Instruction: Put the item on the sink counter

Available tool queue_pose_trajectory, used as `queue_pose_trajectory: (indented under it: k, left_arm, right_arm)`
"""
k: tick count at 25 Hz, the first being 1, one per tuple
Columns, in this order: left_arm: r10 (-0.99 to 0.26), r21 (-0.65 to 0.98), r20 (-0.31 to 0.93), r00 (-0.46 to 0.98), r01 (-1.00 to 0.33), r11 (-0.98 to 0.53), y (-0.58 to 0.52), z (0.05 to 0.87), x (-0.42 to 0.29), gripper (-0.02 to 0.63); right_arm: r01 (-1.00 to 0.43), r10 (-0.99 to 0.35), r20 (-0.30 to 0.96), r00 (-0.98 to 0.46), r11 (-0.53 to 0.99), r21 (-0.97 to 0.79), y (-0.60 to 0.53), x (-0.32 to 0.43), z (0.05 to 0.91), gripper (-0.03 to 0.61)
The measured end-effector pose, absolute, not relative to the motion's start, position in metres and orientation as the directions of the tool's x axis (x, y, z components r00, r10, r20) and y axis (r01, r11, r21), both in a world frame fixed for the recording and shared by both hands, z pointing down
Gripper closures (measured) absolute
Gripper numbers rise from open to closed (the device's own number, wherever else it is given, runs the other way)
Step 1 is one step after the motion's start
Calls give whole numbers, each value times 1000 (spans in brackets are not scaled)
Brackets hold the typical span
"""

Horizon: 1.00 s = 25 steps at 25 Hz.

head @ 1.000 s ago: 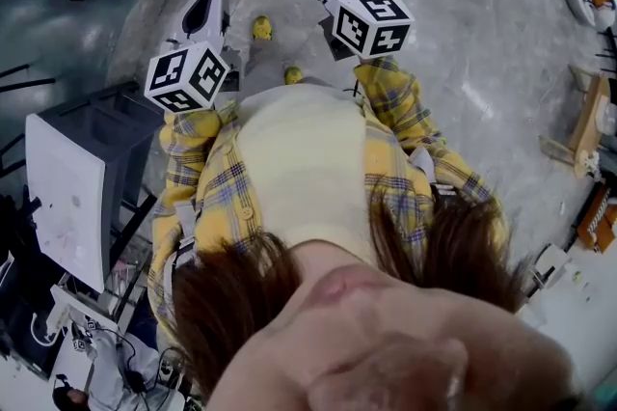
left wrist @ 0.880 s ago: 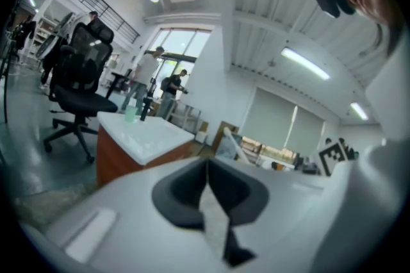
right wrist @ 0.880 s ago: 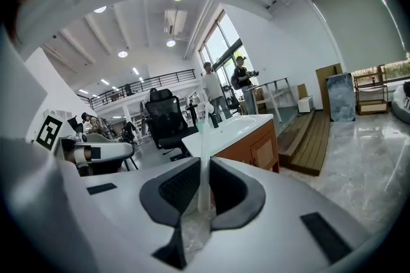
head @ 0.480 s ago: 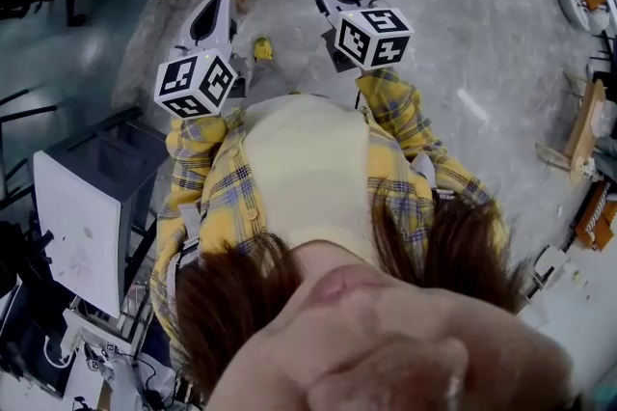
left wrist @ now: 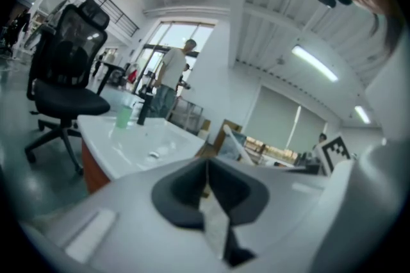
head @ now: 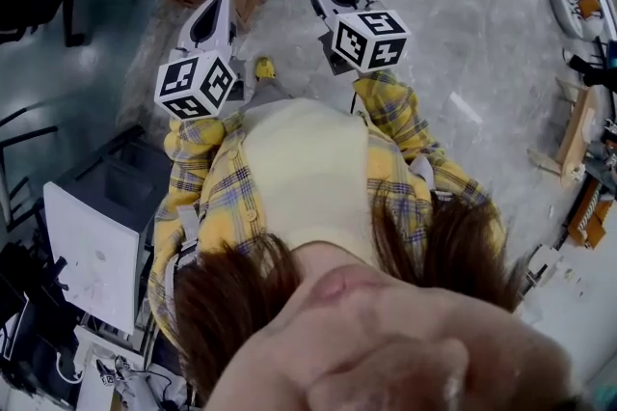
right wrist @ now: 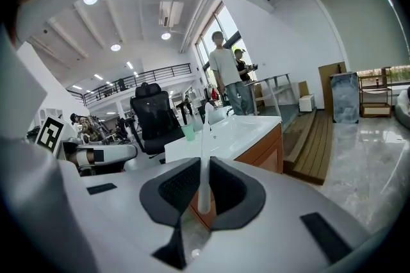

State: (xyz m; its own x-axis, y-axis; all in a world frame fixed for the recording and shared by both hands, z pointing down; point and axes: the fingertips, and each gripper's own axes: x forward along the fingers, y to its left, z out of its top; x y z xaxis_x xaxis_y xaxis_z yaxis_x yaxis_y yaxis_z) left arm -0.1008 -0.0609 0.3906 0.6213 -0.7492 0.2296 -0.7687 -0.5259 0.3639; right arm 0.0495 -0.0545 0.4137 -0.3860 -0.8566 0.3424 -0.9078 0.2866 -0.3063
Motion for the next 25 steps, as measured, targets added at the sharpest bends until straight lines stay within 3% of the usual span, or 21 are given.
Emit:
queue_pose_trajectory:
  k: [25]
  left_arm:
    - [-765, 369, 244, 597, -786, -496, -179, 406, -134, 604]
  right_arm:
    - [-925, -849, 388, -358, 265, -273, -184, 35, 424, 529]
